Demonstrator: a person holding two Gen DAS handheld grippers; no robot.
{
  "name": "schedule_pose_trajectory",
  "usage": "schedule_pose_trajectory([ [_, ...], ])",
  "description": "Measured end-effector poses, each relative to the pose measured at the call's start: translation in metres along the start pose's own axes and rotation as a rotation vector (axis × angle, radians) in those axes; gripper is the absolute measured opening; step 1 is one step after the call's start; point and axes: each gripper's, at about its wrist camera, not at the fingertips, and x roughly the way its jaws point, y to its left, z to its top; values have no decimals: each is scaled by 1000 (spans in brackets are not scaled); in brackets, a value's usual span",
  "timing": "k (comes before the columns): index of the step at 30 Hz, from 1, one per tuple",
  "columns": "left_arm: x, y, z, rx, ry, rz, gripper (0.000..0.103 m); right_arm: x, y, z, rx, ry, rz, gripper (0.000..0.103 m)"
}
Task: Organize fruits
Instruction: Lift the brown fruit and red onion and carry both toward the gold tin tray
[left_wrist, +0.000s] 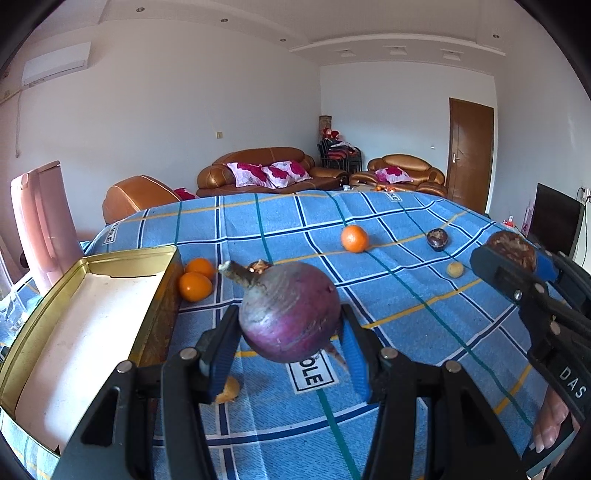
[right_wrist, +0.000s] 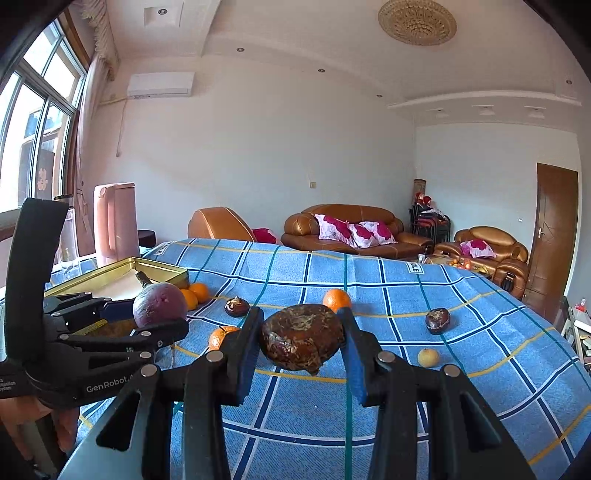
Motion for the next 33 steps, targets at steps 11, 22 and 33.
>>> schedule_pose_trajectory([
  [11,-11,-3,-1,13,-54,18,54,-4,2,-2,-14,-21,-1,43],
  [22,-21,-7,0,31,-99,32,54,-8,3,-2,-25,-44,1,43],
  [33,-34,-13,-3,58,-163,53,54,-14,4,-1,-33,-74,4,43],
])
